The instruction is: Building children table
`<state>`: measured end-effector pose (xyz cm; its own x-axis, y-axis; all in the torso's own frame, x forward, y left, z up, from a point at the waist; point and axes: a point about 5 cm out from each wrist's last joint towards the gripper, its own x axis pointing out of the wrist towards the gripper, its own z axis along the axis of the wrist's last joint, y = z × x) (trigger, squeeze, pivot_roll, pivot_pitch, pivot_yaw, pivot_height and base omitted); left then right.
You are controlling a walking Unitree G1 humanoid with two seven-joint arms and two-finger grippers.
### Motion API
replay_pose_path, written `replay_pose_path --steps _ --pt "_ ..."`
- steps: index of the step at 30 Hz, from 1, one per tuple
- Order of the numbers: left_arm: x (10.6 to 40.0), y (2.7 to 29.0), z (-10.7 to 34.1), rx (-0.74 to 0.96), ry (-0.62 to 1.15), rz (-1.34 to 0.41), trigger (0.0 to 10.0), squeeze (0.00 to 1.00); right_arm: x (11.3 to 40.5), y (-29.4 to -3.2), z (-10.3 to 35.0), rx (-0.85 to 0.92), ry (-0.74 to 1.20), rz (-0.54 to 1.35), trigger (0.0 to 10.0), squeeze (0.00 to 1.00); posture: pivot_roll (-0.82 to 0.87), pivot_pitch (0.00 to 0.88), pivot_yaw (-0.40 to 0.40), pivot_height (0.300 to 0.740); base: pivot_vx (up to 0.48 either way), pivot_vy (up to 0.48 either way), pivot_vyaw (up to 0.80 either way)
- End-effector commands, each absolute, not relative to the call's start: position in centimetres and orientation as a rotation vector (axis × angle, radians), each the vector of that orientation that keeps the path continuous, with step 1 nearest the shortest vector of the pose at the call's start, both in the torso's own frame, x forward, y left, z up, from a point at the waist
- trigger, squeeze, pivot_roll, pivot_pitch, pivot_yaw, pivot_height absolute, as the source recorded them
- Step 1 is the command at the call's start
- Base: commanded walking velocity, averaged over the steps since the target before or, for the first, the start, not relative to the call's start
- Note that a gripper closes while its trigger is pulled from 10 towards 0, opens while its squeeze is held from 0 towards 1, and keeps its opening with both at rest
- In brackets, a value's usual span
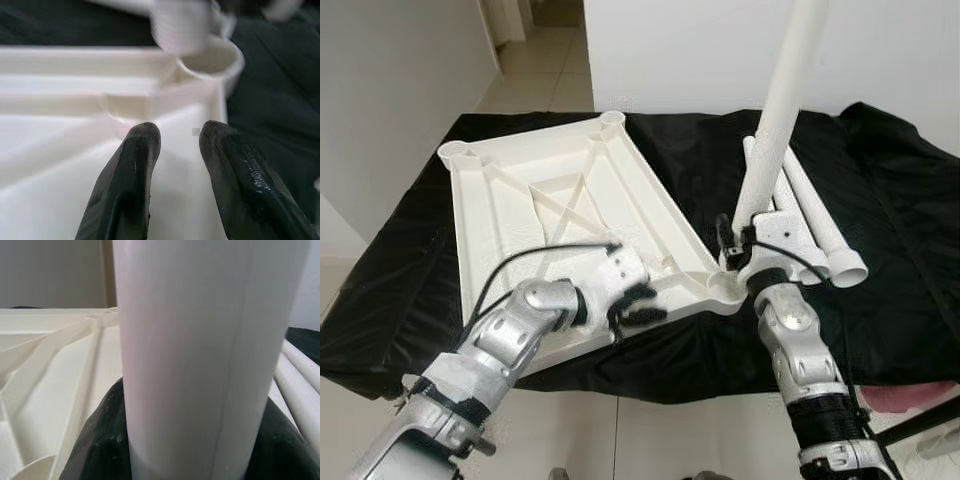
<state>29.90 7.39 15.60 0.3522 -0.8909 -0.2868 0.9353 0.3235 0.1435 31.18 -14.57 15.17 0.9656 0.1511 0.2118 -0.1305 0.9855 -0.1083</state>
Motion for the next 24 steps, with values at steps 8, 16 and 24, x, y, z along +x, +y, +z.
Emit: replay_pose_path --steps 8,16,24 --pt "29.1 7.2 16.7 0.259 0.038 -1.131 10.0 0.00 29.9 -14.2 14.9 -0.091 -0.238 0.209 10.0 0.00 -0.05 0.000 0.011 0.740 0.000 0.000 0.00" --pt "28.3 7.6 16.3 0.271 0.053 -1.144 10.0 0.00 28.6 -14.0 13.3 -0.144 -0.198 0.306 10.0 0.00 -0.04 0.000 0.005 0.740 0.000 0.000 0.00" --pt "29.5 8.2 16.4 0.282 0.085 -1.071 10.0 0.00 28.1 -14.6 12.0 -0.202 -0.143 0.364 10.0 0.00 -0.04 0.000 0.002 0.740 0.000 0.000 0.00"
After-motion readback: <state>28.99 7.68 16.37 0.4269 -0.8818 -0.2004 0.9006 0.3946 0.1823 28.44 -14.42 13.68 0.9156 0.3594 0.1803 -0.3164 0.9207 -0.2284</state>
